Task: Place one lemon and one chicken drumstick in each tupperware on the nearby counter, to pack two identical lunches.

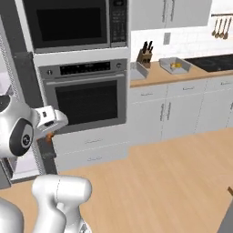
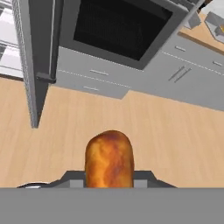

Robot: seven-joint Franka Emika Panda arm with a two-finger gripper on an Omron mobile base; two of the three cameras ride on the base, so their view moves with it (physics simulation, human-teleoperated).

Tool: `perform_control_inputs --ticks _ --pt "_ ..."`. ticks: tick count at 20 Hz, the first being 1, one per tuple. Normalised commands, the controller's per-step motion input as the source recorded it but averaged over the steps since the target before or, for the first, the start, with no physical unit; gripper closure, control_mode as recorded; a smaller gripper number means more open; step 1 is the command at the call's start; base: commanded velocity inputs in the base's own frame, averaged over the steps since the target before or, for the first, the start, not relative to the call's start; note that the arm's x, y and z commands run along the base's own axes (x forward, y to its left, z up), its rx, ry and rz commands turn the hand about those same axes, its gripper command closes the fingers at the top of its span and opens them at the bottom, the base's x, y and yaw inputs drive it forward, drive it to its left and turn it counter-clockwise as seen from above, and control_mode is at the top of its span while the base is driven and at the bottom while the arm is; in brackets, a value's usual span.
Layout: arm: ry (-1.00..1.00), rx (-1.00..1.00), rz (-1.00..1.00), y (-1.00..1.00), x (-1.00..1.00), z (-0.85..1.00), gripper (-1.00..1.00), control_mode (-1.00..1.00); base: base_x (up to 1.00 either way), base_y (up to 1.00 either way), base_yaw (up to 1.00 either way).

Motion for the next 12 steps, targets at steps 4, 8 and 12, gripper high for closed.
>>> perform_control_inputs --ticks 4,8,12 --pt "0.0 0.0 0.0 0.0 0.0 0.0 1.0 1.0 1.0 -0.52 0.19" --pt "0.0 0.0 0.0 0.0 0.0 0.0 1.0 1.0 1.0 -0.69 0.21" --pt "0.0 0.0 0.0 0.0 0.0 0.0 1.0 1.0 1.0 -0.59 0.09"
